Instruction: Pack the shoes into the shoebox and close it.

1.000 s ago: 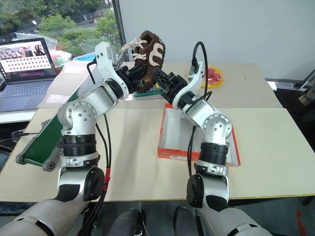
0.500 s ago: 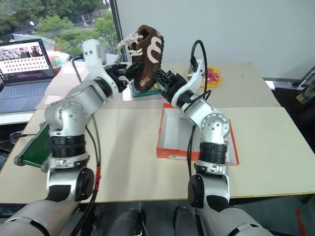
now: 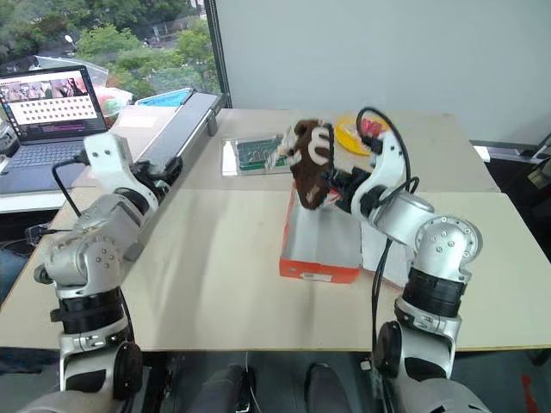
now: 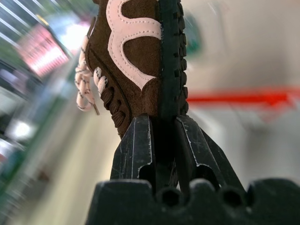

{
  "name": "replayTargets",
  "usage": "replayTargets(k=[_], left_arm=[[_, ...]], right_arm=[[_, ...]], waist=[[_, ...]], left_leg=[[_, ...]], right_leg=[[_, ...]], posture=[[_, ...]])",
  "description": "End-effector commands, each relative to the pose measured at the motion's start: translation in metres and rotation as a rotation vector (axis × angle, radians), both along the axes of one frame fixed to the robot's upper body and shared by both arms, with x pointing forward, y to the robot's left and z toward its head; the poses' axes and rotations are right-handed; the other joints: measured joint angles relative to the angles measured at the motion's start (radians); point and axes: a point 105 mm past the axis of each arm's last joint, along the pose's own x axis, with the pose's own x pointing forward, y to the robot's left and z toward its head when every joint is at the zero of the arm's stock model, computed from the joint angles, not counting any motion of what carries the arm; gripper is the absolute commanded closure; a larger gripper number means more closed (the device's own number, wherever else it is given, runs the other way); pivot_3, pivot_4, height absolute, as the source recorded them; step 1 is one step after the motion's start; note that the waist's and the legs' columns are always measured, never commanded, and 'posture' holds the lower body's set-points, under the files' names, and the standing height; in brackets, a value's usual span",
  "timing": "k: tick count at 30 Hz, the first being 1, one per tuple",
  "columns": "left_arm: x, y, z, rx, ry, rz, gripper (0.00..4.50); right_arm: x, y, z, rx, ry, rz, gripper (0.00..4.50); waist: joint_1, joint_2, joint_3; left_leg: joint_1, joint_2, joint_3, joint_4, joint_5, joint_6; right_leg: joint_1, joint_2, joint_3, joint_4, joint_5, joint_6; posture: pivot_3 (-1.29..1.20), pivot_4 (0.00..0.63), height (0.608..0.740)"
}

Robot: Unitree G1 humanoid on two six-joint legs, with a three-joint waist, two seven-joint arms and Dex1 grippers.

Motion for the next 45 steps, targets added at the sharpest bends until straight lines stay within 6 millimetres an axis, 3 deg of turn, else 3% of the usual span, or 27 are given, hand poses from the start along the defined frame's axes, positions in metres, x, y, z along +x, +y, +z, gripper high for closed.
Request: replayTargets(k=[1, 8, 23, 25, 30, 35, 38, 41, 45], left_arm=[[-0.006, -0.008, 0.019, 0.013, -0.066, -0.027, 0.64], [-0.007, -0.010, 0.020, 0.033, -0.060, -0.052, 0.64], [-0.007, -0.015, 0.022, 0.054, -0.065, -0.069, 0.64], [-0.007, -0.015, 0.022, 0.056, -0.063, -0.069, 0.64], [-0.008, -0.014, 0.022, 0.062, -0.061, -0.068, 0.64], [-0.008, -0.010, 0.023, 0.077, -0.064, -0.058, 0.64], [-0.011, -0.001, 0.024, 0.105, -0.065, -0.037, 0.64], [-0.015, 0.015, 0.025, 0.139, -0.067, 0.009, 0.64], [-0.021, 0.025, 0.025, 0.176, -0.068, 0.034, 0.64]], right_arm=[[-0.012, -0.007, 0.002, -0.104, -0.023, -0.005, 4.28], [-0.017, -0.028, -0.024, -0.252, 0.025, -0.048, 4.28], [-0.016, -0.030, -0.061, -0.331, 0.079, -0.065, 4.28], [-0.012, -0.031, -0.063, -0.326, 0.073, -0.092, 3.28], [-0.006, -0.030, -0.062, -0.369, 0.041, -0.126, 1.74], [0.000, -0.025, -0.037, -0.396, -0.044, -0.115, 0.07], [0.003, -0.016, -0.010, -0.392, -0.122, -0.068, 0.07], [0.001, 0.009, 0.020, -0.326, -0.205, 0.062, 0.07], [-0.007, 0.041, 0.043, -0.240, -0.318, 0.238, 0.07]], waist=[[-0.003, 0.000, 0.000], [-0.010, 0.000, 0.000], [-0.008, 0.000, 0.000], [-0.008, 0.000, 0.000], [-0.008, 0.000, 0.000], [-0.008, 0.000, 0.000], [-0.010, 0.000, 0.000], [-0.015, 0.000, 0.000], [-0.011, 0.000, 0.000]], left_leg=[[0.000, 0.000, 0.000, 0.000, 0.000, 0.000], [0.002, 0.000, 0.001, 0.000, 0.000, 0.000], [0.002, 0.000, 0.001, 0.001, 0.000, 0.000], [0.002, 0.000, 0.001, 0.001, 0.000, 0.000], [0.002, 0.000, 0.001, 0.001, 0.000, 0.000], [0.002, 0.000, 0.001, 0.001, 0.000, 0.000], [0.003, 0.000, 0.001, 0.001, 0.000, 0.000], [0.003, 0.000, 0.002, 0.000, 0.000, 0.000], [0.003, 0.000, 0.001, 0.000, 0.000, 0.000]], right_leg=[[0.000, 0.000, 0.000, 0.000, 0.000, 0.000], [0.001, 0.002, 0.001, -0.001, 0.000, 0.000], [0.001, 0.002, 0.002, -0.002, 0.000, 0.000], [0.001, 0.002, 0.002, -0.002, 0.000, 0.000], [0.001, 0.002, 0.002, -0.001, 0.000, 0.000], [0.001, 0.001, 0.002, -0.001, 0.000, 0.000], [0.001, 0.002, 0.002, -0.001, 0.000, 0.000], [0.000, 0.002, 0.003, 0.000, 0.000, 0.000], [0.001, 0.002, 0.002, 0.000, 0.000, 0.000]], posture=[[0.00, 0.150, 0.740], [0.00, 0.150, 0.740], [0.00, 0.150, 0.740], [0.00, 0.150, 0.740], [0.00, 0.150, 0.740], [0.00, 0.150, 0.740], [0.00, 0.150, 0.740], [0.00, 0.150, 0.740], [0.00, 0.150, 0.740]])
